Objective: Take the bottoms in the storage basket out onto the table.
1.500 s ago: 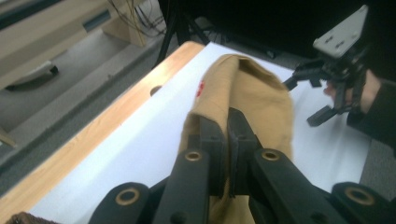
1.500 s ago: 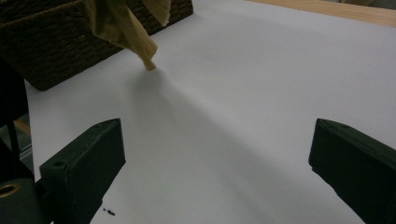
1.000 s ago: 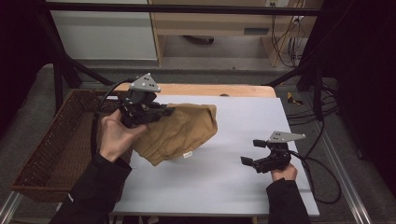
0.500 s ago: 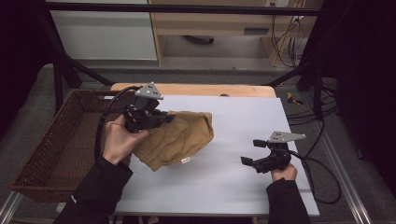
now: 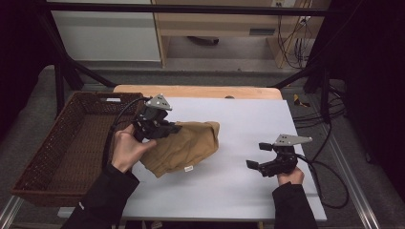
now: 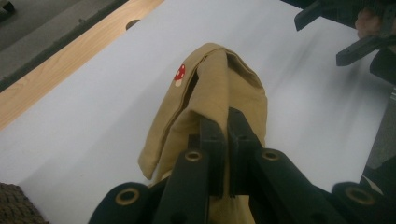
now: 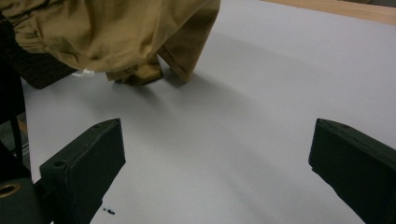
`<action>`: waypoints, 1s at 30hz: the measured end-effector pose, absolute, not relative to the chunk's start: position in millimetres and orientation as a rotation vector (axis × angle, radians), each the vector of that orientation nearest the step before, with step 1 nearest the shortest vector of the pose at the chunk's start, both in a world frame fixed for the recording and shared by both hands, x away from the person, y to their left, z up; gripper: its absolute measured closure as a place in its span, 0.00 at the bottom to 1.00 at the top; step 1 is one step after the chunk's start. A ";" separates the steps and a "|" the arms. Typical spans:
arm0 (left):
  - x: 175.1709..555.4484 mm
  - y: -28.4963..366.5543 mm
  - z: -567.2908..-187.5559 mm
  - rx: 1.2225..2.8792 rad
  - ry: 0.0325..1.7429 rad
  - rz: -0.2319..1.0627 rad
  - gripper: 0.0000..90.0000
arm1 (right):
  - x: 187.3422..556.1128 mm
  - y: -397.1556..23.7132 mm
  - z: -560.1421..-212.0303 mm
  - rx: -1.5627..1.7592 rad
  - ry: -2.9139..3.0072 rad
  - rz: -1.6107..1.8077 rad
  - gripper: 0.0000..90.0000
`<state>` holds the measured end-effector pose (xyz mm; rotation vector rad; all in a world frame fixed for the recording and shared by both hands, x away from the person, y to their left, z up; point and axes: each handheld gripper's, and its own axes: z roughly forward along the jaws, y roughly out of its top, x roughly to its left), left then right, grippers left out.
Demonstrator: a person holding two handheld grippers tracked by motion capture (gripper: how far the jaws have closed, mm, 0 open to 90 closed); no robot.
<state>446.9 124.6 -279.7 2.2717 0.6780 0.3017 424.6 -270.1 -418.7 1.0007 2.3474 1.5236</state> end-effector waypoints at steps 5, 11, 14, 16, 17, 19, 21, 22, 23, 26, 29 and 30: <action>447.8 121.1 -289.4 2.287 0.676 0.284 0.97 | 424.7 -270.4 -418.6 1.002 2.347 1.522 0.05; 446.9 119.2 -297.9 2.288 0.672 0.267 0.97 | 424.5 -270.6 -418.3 1.001 2.345 1.526 0.05; 447.2 119.8 -302.2 2.290 0.674 0.260 0.97 | 424.6 -270.5 -418.5 1.004 2.344 1.522 0.05; 447.5 119.8 -305.7 2.294 0.678 0.253 0.96 | 424.7 -270.3 -418.6 1.004 2.345 1.523 0.05; 447.5 119.8 -307.4 2.297 0.677 0.250 0.96 | 424.6 -270.3 -418.6 1.004 2.344 1.523 0.05; 447.7 119.4 -311.0 2.301 0.679 0.244 0.96 | 424.6 -270.4 -418.6 1.004 2.345 1.523 0.05; 448.2 118.6 -314.5 2.301 0.685 0.237 0.96 | 424.7 -270.5 -418.7 1.006 2.345 1.523 0.05; 448.5 118.3 -315.9 2.307 0.682 0.235 0.96 | 424.7 -270.5 -418.8 1.005 2.346 1.523 0.05; 448.4 117.5 -317.6 2.307 0.684 0.234 0.96 | 424.8 -270.6 -418.8 1.004 2.345 1.522 0.05; 447.4 115.5 -322.7 2.312 0.681 0.228 0.96 | 424.6 -270.5 -418.8 1.007 2.345 1.524 0.05; 446.8 113.7 -328.1 2.315 0.676 0.216 0.96 | 424.6 -270.5 -418.8 1.008 2.345 1.523 0.05; 446.7 112.8 -330.0 2.317 0.675 0.212 0.96 | 424.7 -270.5 -418.8 1.005 2.345 1.523 0.05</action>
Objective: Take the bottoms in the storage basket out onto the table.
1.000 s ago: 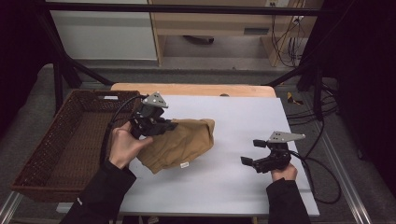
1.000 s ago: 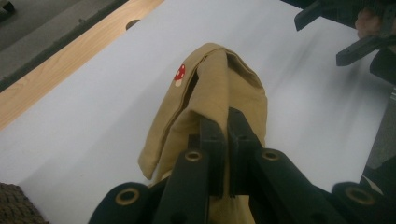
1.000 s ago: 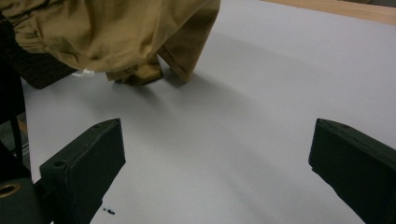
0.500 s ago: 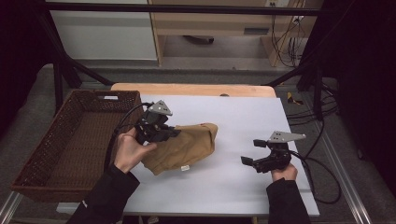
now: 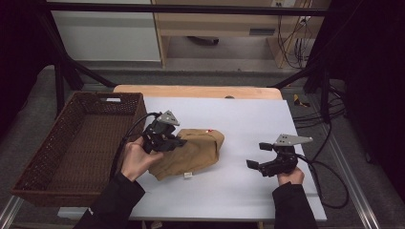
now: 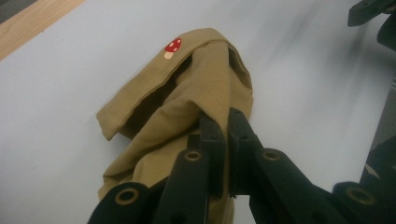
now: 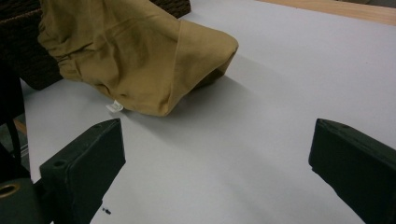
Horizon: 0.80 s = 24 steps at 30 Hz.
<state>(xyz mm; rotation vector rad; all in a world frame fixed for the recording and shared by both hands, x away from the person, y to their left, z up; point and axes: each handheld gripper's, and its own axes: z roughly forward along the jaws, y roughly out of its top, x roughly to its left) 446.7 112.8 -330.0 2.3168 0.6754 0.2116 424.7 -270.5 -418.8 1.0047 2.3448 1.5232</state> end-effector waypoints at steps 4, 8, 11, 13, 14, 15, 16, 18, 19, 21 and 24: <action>446.0 110.0 -338.0 2.330 0.669 0.201 0.96 | 424.5 -270.8 -418.6 1.006 2.344 1.525 0.05; 445.5 109.1 -346.4 2.344 0.668 0.189 0.96 | 424.5 -270.8 -418.5 1.006 2.340 1.526 0.05; 445.1 110.0 -350.9 2.342 0.674 0.183 0.95 | 424.8 -270.5 -418.9 1.007 2.344 1.520 0.05; 445.0 110.7 -353.3 2.339 0.675 0.177 0.95 | 424.6 -270.5 -418.8 1.007 2.344 1.520 0.05; 445.2 110.6 -354.8 2.338 0.675 0.169 0.95 | 424.7 -270.6 -418.8 1.006 2.343 1.521 0.05; 445.6 110.2 -356.3 2.341 0.677 0.164 0.95 | 424.6 -270.6 -418.8 1.008 2.343 1.521 0.05; 445.7 109.7 -357.7 2.345 0.677 0.160 0.95 | 424.8 -270.5 -418.9 1.006 2.344 1.518 0.05; 446.2 109.5 -359.6 2.352 0.675 0.156 0.94 | 425.0 -270.2 -419.2 1.005 2.346 1.517 0.05; 446.4 109.7 -360.1 2.353 0.675 0.155 0.94 | 425.0 -270.1 -419.3 1.005 2.347 1.517 0.05; 446.6 110.3 -360.6 2.354 0.683 0.155 0.92 | 425.1 -270.4 -419.3 1.003 2.348 1.513 0.05; 447.1 111.3 -360.9 2.361 0.685 0.146 0.87 | 424.9 -270.5 -419.0 1.005 2.345 1.518 0.05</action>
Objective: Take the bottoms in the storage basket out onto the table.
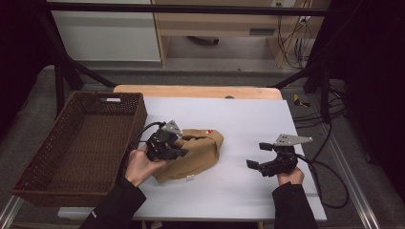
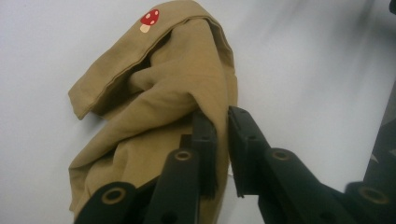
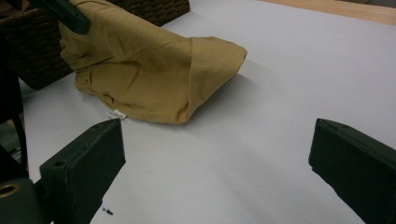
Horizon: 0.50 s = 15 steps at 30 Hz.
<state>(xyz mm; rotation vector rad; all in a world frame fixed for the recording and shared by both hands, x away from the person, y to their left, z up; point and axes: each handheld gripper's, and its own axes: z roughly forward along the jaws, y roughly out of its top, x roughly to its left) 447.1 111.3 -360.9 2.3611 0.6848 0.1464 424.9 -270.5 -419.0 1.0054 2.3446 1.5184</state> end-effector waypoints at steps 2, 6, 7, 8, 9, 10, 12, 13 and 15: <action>447.5 112.6 -360.7 2.350 0.688 0.132 0.81 | 424.9 -270.4 -419.2 1.006 2.345 1.517 0.05; 449.4 115.0 -360.4 2.338 0.693 0.115 0.64 | 424.9 -270.4 -419.4 1.006 2.348 1.515 0.05; 449.9 115.4 -360.6 2.339 0.702 0.112 0.59 | 424.9 -270.5 -419.2 1.006 2.346 1.517 0.05; 450.3 115.4 -361.1 2.344 0.713 0.111 0.53 | 424.9 -270.6 -419.1 1.005 2.345 1.518 0.05; 450.0 115.3 -361.6 2.348 0.725 0.119 0.47 | 424.8 -270.8 -419.0 1.008 2.344 1.518 0.05; 449.5 115.1 -361.9 2.353 0.729 0.145 0.40 | 424.8 -270.9 -419.0 1.006 2.343 1.519 0.05; 447.7 115.4 -362.1 2.350 0.729 0.177 0.34 | 424.8 -271.0 -419.0 1.008 2.343 1.520 0.05; 447.1 115.9 -362.0 2.340 0.736 0.182 0.30 | 424.7 -271.0 -419.0 1.008 2.343 1.520 0.05; 445.9 117.4 -360.7 2.330 0.740 0.199 0.22 | 424.8 -271.0 -419.0 1.006 2.343 1.522 0.05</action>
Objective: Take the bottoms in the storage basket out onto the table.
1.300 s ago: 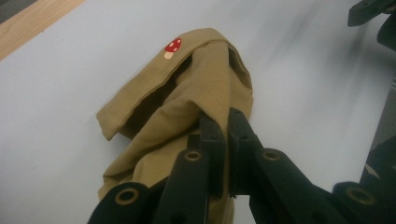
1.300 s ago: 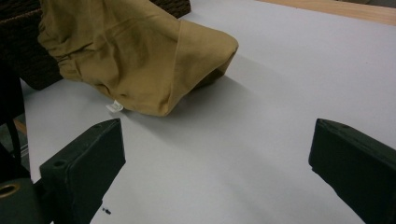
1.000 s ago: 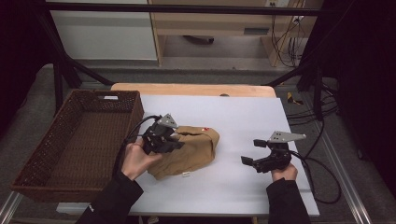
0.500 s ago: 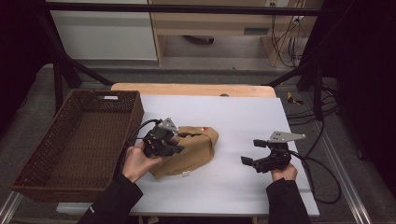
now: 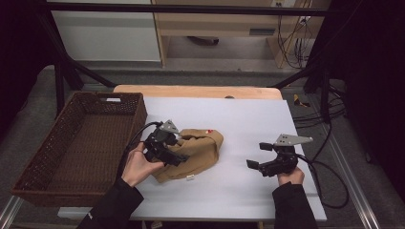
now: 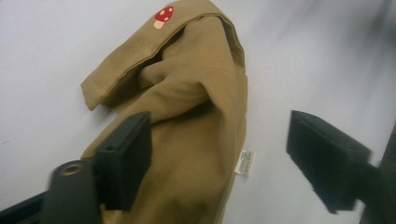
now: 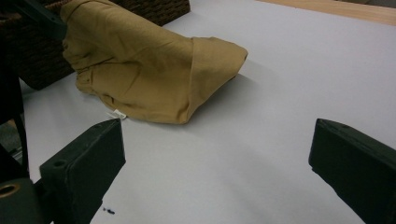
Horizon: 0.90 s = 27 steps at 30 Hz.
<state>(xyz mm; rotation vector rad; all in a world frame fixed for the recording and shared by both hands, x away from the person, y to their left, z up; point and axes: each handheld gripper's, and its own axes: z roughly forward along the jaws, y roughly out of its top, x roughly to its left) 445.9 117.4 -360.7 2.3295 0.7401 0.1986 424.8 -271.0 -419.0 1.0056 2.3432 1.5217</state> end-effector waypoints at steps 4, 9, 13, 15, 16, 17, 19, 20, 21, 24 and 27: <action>442.1 119.5 -357.2 2.317 0.723 0.230 0.11 | 424.7 -271.2 -418.8 1.006 2.344 1.523 0.05; 438.0 122.4 -352.7 2.309 0.740 0.245 0.06 | 424.7 -271.2 -418.8 1.006 2.344 1.522 0.05; 433.7 124.4 -348.5 2.297 0.728 0.266 0.02 | 424.8 -271.3 -418.8 1.006 2.342 1.522 0.05; 431.8 125.8 -346.1 2.291 0.720 0.285 0.00 | 424.6 -271.2 -418.7 1.006 2.342 1.524 0.05; 431.0 126.8 -345.2 2.283 0.716 0.285 0.00 | 424.8 -271.3 -418.7 1.004 2.341 1.524 0.05; 430.4 128.1 -344.1 2.277 0.715 0.281 0.00 | 424.6 -271.4 -418.6 1.006 2.340 1.523 0.05; 428.9 130.5 -342.0 2.267 0.715 0.287 0.00 | 424.7 -271.4 -418.6 1.004 2.340 1.525 0.05; 428.2 131.4 -341.2 2.262 0.716 0.294 0.00 | 424.7 -271.4 -418.6 1.005 2.339 1.525 0.05; 427.5 132.4 -340.4 2.256 0.718 0.298 0.00 | 424.7 -271.4 -418.6 1.005 2.339 1.525 0.05; 425.4 135.1 -338.0 2.247 0.718 0.310 0.00 | 424.6 -271.3 -418.6 1.005 2.340 1.525 0.05; 423.1 137.7 -335.9 2.244 0.709 0.322 0.00 | 424.6 -271.5 -418.5 1.005 2.339 1.525 0.05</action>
